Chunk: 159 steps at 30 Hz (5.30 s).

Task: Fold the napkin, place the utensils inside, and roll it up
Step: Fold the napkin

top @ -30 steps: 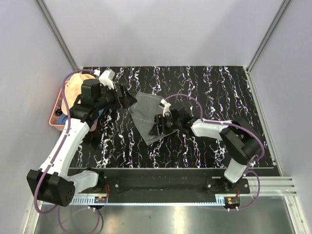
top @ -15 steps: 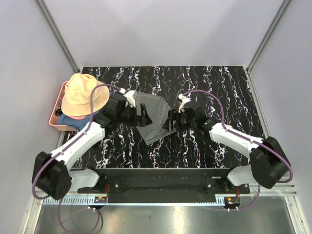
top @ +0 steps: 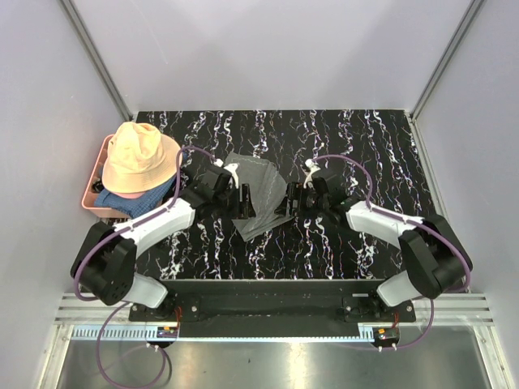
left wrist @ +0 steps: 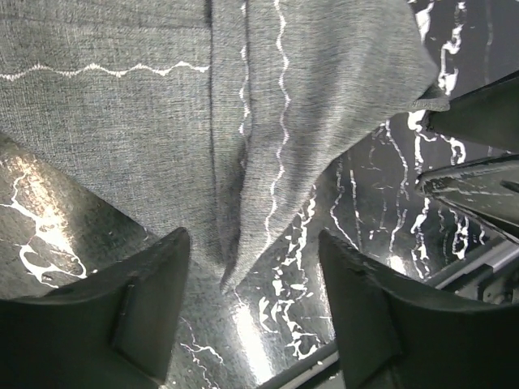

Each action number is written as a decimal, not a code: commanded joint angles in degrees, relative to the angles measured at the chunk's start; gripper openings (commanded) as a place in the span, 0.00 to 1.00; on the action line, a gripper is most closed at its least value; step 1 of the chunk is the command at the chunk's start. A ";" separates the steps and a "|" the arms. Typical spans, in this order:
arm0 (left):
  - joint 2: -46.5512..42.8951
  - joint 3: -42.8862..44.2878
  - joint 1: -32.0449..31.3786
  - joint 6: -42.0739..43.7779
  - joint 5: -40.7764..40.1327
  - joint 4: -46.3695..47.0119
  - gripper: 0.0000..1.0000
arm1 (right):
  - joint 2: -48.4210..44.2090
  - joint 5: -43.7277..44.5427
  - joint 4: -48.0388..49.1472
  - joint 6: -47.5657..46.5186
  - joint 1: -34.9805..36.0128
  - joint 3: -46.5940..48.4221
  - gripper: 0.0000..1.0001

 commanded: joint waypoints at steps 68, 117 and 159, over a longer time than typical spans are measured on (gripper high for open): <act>2.99 -6.56 -1.52 -2.08 2.59 6.56 0.00 | 5.47 5.08 14.08 13.83 -1.14 -2.99 0.80; 2.73 -9.99 -1.44 -5.68 3.47 9.11 0.16 | -6.83 -0.38 -5.76 -1.80 -2.19 0.17 0.90; -4.57 -14.47 4.36 -7.00 7.23 17.79 0.71 | 4.60 -0.82 -1.56 4.23 -13.18 -8.34 0.00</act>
